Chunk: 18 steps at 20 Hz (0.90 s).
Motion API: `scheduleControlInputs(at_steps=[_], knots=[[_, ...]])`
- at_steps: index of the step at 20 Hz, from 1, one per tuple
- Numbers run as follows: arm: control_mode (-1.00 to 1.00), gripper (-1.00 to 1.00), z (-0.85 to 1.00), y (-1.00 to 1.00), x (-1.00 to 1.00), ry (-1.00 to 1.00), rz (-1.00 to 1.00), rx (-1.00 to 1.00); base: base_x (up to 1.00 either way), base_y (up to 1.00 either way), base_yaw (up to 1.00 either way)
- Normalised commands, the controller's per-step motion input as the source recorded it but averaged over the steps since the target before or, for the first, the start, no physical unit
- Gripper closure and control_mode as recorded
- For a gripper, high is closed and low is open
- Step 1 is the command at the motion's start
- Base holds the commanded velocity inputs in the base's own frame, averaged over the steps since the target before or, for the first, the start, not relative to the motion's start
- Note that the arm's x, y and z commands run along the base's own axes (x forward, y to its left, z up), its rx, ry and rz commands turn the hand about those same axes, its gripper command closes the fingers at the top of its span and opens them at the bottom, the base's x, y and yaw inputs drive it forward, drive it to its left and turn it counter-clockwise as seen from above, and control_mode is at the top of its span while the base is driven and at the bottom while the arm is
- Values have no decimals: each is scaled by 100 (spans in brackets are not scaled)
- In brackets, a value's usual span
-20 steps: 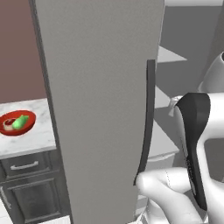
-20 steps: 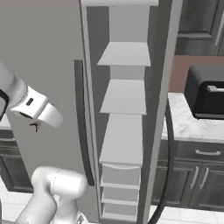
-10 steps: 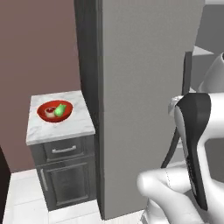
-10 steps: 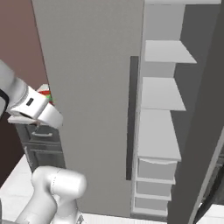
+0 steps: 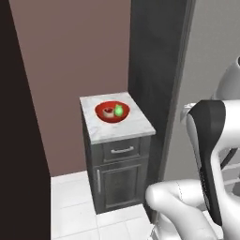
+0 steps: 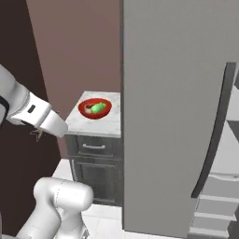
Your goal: Take the fish, corn, and steak from the freezer and place them in the bowl on the counter.
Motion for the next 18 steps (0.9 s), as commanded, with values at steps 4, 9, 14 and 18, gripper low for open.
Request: scheduleControlInputs(at_steps=[4,9,14,18], knots=[[100,100,0,0,0,0,0,0,1,92,1],[100,100,0,0,0,0,0,0,26,57,0],[100,100,0,0,0,0,0,0,51,35,-7],[100,100,0,0,0,0,0,0,69,3,-24]])
